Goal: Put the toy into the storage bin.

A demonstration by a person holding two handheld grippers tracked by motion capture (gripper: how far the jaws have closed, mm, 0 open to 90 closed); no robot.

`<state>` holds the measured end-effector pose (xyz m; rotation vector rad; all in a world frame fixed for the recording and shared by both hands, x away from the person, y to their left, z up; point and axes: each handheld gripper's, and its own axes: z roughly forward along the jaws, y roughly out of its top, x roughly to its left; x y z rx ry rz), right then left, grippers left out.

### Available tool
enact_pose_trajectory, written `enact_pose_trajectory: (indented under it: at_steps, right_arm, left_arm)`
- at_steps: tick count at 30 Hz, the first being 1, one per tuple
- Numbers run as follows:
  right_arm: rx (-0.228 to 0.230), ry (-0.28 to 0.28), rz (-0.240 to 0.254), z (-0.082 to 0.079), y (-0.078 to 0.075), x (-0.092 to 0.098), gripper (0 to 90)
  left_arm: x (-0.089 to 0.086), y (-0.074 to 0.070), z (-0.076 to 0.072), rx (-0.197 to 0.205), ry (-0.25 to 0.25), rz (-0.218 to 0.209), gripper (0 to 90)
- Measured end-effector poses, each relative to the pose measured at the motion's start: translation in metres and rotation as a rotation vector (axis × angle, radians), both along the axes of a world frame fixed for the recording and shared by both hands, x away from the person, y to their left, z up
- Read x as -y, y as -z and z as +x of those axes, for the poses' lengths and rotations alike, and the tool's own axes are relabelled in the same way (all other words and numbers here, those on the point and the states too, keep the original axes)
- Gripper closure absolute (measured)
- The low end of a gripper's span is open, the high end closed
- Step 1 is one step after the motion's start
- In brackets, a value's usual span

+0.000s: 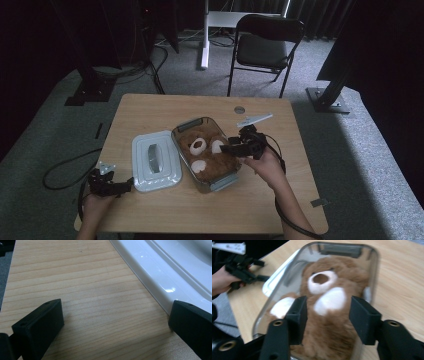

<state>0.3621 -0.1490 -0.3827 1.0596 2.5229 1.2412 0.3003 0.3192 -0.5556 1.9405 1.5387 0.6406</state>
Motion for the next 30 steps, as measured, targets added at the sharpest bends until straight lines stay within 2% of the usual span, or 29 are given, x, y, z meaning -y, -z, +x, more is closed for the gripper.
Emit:
enact_pose_trajectory:
  at_steps: [3,7,14,15,18,21,24,27,30]
  right_arm:
    - [-0.004,0.013,-0.017,0.000,0.006,0.004,68.8]
    - [-0.019,0.004,-0.053,0.004,0.018,-0.002,75.4]
    - [-0.057,0.014,-0.123,0.023,0.037,-0.018,84.0]
    - [-0.070,0.015,-0.144,0.026,0.041,-0.022,86.3]
    - [-0.064,0.008,-0.235,0.029,0.050,-0.034,88.8]
    - [-0.042,0.003,-0.336,0.030,0.056,-0.046,89.5]
    - [-0.052,0.002,-0.342,0.032,0.059,-0.046,89.6]
    - [-0.042,0.015,-0.342,0.031,0.059,-0.045,89.6]
    - [-0.033,0.026,-0.312,0.029,0.059,-0.044,88.1]
  left_arm:
    - [0.000,0.000,0.000,0.000,0.000,0.000,0.5]
    - [0.000,0.000,0.000,0.001,0.000,0.000,0.5]
    - [0.000,0.000,0.000,0.000,0.001,0.001,0.5]
    - [0.000,0.000,0.000,0.001,0.000,0.000,0.5]
    - [0.000,0.000,0.000,0.000,0.000,-0.001,0.5]
    - [0.000,0.000,0.000,0.000,0.000,0.000,0.6]
    - [0.000,0.000,0.000,0.000,0.000,0.000,0.6]
    - [0.000,0.000,0.000,-0.001,0.000,0.000,0.5]
    - [0.000,0.000,0.000,0.000,0.000,-0.001,0.5]
